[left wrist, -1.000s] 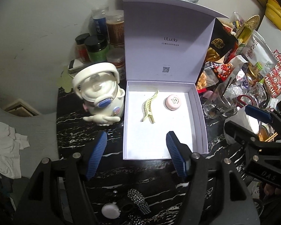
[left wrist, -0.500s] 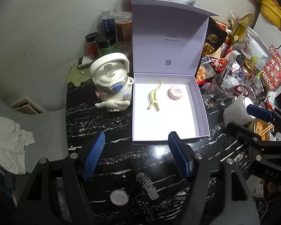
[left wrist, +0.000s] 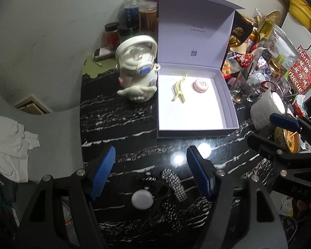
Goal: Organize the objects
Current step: 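Withdraw both tools from the box back toward the remaining accessories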
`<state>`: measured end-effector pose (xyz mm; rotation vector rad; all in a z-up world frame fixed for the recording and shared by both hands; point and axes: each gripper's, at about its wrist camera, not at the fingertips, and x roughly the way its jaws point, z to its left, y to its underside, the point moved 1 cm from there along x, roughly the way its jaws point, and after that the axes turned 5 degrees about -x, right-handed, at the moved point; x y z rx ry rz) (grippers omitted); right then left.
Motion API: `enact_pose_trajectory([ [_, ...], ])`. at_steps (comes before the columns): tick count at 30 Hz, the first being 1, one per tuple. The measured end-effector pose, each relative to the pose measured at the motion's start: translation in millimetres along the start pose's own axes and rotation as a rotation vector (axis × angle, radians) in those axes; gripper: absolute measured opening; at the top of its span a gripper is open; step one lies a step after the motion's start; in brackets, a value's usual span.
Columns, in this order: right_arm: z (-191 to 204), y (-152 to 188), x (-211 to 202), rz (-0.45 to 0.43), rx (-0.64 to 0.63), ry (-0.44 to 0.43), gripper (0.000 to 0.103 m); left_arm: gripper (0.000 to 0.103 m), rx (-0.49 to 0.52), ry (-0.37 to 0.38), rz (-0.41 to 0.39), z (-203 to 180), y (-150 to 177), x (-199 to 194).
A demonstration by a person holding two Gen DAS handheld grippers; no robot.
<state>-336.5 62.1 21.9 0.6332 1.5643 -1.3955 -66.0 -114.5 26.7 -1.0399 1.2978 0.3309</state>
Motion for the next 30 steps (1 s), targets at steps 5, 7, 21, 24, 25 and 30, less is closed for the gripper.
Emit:
enact_pose_trajectory([
  [5,20,8,8,0.029,-0.024,-0.012,0.074,0.07,-0.027,0.006,0.018,16,12,3],
  [7,27,12,12,0.041,-0.032,-0.017,0.074,0.071,-0.038,0.002,0.026,22,17,5],
  [21,65,34,49,0.144,-0.061,-0.056,0.074,0.071,-0.137,-0.01,0.115,60,60,27],
  [24,73,39,57,0.164,-0.074,-0.068,0.074,0.071,-0.163,-0.024,0.129,67,68,31],
  [25,75,41,60,0.168,-0.079,-0.071,0.074,0.071,-0.173,-0.032,0.135,70,71,32],
  [30,87,52,78,0.204,-0.093,-0.097,0.074,0.071,-0.227,-0.062,0.168,82,87,42],
])
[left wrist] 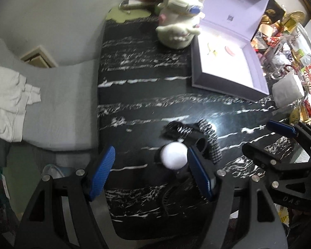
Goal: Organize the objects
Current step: 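Withdraw both tools from the box back toward the remaining accessories, then grasp the black hair tie with the left tool while the right tool grasps the polka-dot scrunchie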
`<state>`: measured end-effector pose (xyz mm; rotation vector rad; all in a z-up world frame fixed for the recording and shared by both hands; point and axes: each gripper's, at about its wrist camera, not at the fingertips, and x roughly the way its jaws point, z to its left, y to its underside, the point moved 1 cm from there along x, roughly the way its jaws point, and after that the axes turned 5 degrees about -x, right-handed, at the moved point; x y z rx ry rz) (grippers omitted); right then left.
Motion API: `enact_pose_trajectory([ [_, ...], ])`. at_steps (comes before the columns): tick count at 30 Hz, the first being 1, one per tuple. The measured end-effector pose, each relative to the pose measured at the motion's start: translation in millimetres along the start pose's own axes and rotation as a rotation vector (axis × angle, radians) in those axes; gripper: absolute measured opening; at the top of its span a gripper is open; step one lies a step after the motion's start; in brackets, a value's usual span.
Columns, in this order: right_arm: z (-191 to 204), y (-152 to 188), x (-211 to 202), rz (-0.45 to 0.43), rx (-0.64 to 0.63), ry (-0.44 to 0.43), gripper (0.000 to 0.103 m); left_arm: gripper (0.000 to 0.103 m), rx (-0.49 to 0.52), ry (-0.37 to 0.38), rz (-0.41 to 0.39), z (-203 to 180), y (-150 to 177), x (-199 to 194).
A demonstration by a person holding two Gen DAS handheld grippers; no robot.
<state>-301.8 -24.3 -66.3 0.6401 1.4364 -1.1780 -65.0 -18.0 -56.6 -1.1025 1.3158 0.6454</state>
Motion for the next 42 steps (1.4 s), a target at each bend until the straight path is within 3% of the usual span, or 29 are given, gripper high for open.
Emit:
enact_pose_trajectory([
  [11,11,23,38,0.074,0.004,-0.026,0.074,0.071,-0.08,-0.005,0.101,10,31,36],
  [24,17,63,67,0.172,0.023,-0.062,0.074,0.071,-0.1,0.001,0.212,-1,64,68],
  [36,27,75,82,0.203,0.014,-0.115,0.074,0.071,-0.144,0.008,0.286,-3,88,82],
  [39,27,78,84,0.203,0.025,-0.139,0.071,0.071,-0.153,0.016,0.285,-3,91,83],
  [42,29,79,88,0.208,0.019,-0.159,0.062,0.071,-0.161,0.024,0.265,-4,92,83],
])
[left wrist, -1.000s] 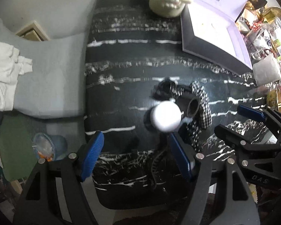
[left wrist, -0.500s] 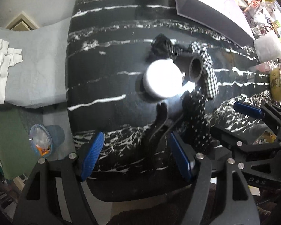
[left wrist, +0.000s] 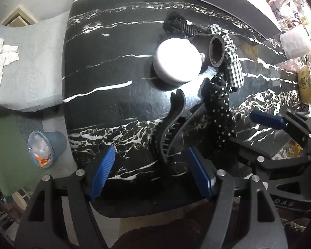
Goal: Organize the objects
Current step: 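Grasp the black hair tie with the left tool while the right tool grasps the polka-dot scrunchie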
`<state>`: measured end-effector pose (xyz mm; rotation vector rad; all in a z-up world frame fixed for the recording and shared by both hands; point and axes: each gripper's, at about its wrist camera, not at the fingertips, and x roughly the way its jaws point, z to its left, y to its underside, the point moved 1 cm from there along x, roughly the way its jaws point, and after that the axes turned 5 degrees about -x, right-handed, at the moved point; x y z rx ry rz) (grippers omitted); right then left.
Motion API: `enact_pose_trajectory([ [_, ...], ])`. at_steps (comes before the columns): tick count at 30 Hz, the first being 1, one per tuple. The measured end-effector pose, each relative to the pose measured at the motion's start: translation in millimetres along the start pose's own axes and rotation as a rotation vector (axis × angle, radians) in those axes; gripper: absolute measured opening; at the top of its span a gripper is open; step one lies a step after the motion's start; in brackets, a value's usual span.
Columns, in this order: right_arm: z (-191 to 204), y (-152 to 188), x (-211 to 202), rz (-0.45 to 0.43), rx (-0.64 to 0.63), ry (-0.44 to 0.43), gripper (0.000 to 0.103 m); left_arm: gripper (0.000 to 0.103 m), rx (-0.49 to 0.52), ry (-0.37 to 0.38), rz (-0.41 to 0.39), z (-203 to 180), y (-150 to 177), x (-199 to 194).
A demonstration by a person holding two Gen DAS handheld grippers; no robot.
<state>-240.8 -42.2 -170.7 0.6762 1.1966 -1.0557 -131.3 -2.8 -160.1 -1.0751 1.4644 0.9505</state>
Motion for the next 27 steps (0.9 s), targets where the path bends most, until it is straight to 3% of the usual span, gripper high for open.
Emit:
enact_pose_trajectory([
  [5,5,2,10,0.023,-0.018,0.011,0.04,0.069,-0.008,0.019,-0.008,-1,2,8],
  [7,3,4,10,0.029,-0.011,0.007,0.023,0.059,-0.009,0.02,0.01,-2,3,12],
  [8,1,6,10,0.029,-0.004,0.014,0.02,0.05,-0.008,0.022,0.024,-2,4,16],
  [15,-7,12,6,0.025,0.005,0.047,0.017,0.017,0.038,0.016,-0.01,-11,4,15],
  [19,-7,11,5,0.021,0.008,0.048,0.018,0.017,0.082,-0.009,-0.041,-18,3,10],
  [27,-8,2,5,0.016,-0.009,0.066,0.029,0.017,0.075,0.012,-0.033,-19,-9,10],
])
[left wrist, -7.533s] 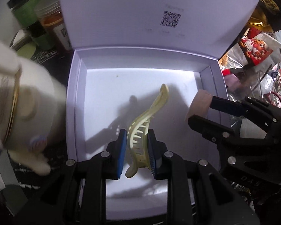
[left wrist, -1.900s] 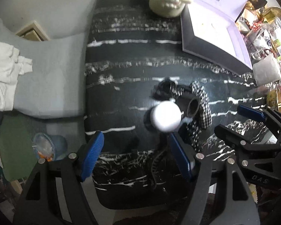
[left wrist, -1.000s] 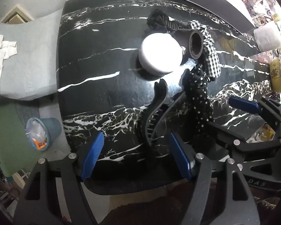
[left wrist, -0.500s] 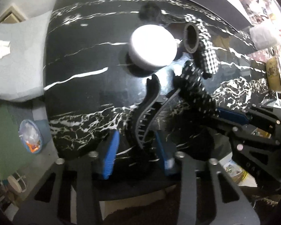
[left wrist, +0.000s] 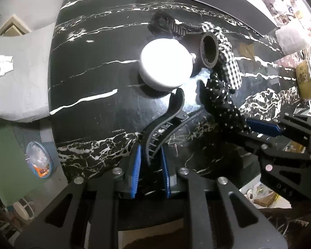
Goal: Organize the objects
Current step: 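Grasp the black hair tie with the left tool while the right tool grasps the polka-dot scrunchie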
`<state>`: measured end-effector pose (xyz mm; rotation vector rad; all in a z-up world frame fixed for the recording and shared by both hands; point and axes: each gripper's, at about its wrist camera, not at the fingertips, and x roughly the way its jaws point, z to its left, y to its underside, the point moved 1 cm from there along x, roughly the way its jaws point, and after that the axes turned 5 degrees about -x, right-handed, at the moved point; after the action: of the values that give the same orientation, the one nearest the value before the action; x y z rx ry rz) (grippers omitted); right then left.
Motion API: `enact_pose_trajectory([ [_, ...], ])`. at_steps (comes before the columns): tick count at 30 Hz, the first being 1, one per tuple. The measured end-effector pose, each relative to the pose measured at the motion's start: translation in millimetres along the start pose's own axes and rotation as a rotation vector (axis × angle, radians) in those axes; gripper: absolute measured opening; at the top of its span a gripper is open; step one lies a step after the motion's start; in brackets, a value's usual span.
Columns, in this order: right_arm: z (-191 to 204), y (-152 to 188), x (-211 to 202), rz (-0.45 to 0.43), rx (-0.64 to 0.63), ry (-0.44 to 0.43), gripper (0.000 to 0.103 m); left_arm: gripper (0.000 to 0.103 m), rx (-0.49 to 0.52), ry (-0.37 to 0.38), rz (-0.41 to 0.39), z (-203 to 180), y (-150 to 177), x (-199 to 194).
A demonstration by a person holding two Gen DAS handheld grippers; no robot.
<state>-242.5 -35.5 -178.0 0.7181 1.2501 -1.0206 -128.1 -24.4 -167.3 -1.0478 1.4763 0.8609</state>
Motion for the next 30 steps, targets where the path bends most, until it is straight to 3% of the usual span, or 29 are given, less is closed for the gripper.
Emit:
enact_pose_trajectory([
  [6,4,-9,0,-0.026,-0.039,0.021,0.04,0.019,0.022,0.001,-0.014,3,-4,1],
  [11,9,-14,3,-0.036,-0.072,0.032,0.042,0.02,0.149,-0.038,-0.045,-9,-7,0],
  [18,11,-18,4,-0.061,-0.1,0.03,0.043,0.037,0.253,-0.004,-0.049,-18,-11,-2],
  [22,14,-18,4,-0.066,-0.109,0.023,0.043,0.04,0.287,-0.017,-0.044,-25,-12,-2],
  [25,12,-19,4,-0.069,-0.096,0.028,0.033,0.04,0.282,0.007,-0.04,-27,-13,-2],
  [27,11,-20,4,-0.066,-0.092,0.018,0.022,0.029,0.289,0.016,-0.04,-28,-14,-3],
  [30,9,-20,6,-0.059,-0.094,0.006,0.017,0.018,0.347,-0.029,-0.025,-17,-8,8],
])
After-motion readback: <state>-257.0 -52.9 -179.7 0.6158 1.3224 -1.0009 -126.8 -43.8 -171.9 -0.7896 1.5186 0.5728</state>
